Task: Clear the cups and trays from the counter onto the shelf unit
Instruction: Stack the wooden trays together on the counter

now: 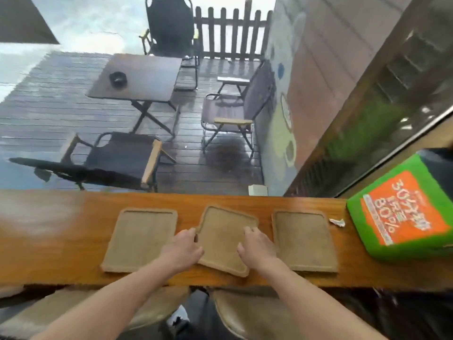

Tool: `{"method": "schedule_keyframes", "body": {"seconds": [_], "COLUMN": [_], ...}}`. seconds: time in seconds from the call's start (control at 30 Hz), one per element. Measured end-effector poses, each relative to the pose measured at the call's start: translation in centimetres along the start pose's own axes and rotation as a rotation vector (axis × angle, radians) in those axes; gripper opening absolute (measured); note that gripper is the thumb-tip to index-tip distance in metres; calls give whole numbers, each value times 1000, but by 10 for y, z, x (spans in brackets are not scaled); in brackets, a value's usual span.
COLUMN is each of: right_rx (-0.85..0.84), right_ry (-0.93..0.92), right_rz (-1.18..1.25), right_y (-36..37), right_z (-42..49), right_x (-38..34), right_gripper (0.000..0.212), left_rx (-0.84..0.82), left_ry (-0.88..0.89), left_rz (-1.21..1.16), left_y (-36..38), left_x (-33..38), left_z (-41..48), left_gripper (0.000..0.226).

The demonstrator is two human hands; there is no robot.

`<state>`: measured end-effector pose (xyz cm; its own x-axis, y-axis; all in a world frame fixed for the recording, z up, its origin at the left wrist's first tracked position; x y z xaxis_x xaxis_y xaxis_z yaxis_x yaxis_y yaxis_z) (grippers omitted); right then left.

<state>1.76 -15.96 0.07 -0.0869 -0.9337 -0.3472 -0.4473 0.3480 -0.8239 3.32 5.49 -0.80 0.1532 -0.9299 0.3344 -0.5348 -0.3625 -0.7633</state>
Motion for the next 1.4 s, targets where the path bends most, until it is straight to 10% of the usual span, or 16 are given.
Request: {"method": "schedule_keyframes", "body": {"seconds": [0.5,1.03,1.4], "right_rx": [55,146,153], "right_ry": [767,899,861], "right_rz": [713,938,997], "right_y": [79,71,101], "right_z": [26,44,63], "right_x": [12,36,-109], "right_gripper": [68,58,57], "left_rx": [-188,-178,-147], "left_ry": [-226,-376,-350], "left_rz": [-267,-609,-675], "left_y": [37,54,-34], "left_x": [-26,-7,-123], "left_z": [80,87,68], "left_gripper": [59,46,33]}}
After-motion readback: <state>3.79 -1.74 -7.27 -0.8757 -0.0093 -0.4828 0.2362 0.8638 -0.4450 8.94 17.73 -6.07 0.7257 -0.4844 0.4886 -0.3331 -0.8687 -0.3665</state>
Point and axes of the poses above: each hand's wrist, its own z-axis towards the middle knuckle, its own y-axis out of the palm, x = y × z, the point moved 3 cm from there along z, towards the middle knuckle, and after that the axes turned 6 degrees about -y, right-handed, at the moved point
